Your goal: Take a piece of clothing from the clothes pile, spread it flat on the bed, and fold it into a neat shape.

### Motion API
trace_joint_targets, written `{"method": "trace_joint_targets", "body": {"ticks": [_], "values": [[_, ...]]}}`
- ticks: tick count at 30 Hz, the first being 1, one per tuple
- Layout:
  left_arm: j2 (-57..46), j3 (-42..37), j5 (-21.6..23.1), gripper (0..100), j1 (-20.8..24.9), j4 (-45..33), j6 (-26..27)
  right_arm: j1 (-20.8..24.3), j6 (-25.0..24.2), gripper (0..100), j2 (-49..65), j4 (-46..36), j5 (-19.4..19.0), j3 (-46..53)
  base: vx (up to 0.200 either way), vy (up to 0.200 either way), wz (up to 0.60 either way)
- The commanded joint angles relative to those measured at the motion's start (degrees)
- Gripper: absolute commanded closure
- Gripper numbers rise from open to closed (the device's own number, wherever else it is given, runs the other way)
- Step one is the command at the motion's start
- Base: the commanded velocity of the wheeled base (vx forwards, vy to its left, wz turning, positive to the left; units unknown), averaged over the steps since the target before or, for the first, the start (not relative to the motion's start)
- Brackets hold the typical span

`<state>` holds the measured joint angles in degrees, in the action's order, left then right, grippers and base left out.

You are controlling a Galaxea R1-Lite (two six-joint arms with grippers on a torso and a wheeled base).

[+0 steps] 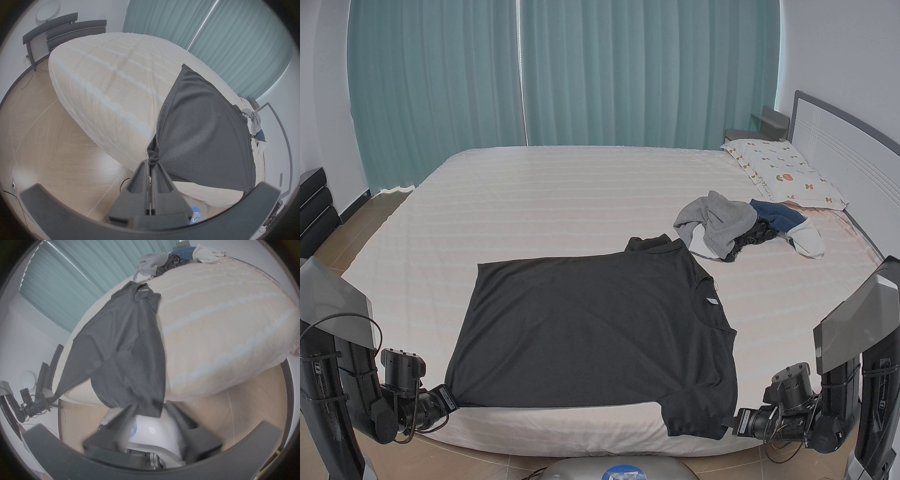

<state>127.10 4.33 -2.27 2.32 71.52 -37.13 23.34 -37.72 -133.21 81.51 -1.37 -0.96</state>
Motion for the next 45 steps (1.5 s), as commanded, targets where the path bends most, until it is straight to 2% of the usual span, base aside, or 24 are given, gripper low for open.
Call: {"method": "trace_joint_targets", "body": {"ticks": [1, 2, 5, 10, 20, 29, 30, 35, 40, 45], "values": [[0.2, 0.0, 0.0, 100, 0.1, 0.0, 0.0, -2.2, 0.0, 0, 0.8, 2.7, 0.1, 1.0, 0.000, 0.000, 0.00], [0.2, 0.0, 0.0, 100, 0.1, 0.0, 0.0, -2.2, 0.0, 0, 0.8, 2.7, 0.1, 1.0, 0.000, 0.000, 0.00], [0.0, 0.0, 0.0, 100, 0.1, 0.0, 0.0, -6.9, 0.3, 0, 2.1, 8.3, 0.0, 1.0, 0.000, 0.000, 0.00], [0.0, 0.3, 0.1, 100, 0.1, 0.0, 0.0, -9.8, -1.1, 0, 1.8, 8.5, -0.5, -2.7, 0.000, 0.000, 0.00], [-0.1, 0.2, 0.2, 100, 0.1, 0.1, -0.1, -10.8, -6.7, 0, 0.1, 8.4, -2.1, -10.5, 0.000, 0.000, 0.00], [0.0, 0.3, 0.2, 100, 0.2, 0.0, -0.1, -10.6, -7.1, 0, -5.6, 8.4, -1.9, -15.9, 0.000, 0.000, 0.00], [0.1, 0.3, 0.2, 100, 0.1, 0.1, -0.1, -10.6, -7.0, 100, -5.6, 8.3, -1.9, -15.6, 0.000, 0.000, 0.00], [0.3, 0.3, 0.2, 100, 0.1, 0.1, -0.1, -11.3, -6.9, 100, -5.1, 8.4, -1.4, -14.9, 0.000, 0.000, 0.00], [-0.4, 0.1, 0.2, 100, 0.1, 0.1, 0.0, -14.6, -6.7, 100, -3.4, 8.4, -2.2, -12.2, 0.000, 0.000, 0.00], [-0.5, 0.0, 0.1, 100, 0.1, 0.1, 0.0, -16.1, -6.5, 100, -3.2, 8.4, -2.8, -11.2, 0.000, 0.000, 0.00]]}}
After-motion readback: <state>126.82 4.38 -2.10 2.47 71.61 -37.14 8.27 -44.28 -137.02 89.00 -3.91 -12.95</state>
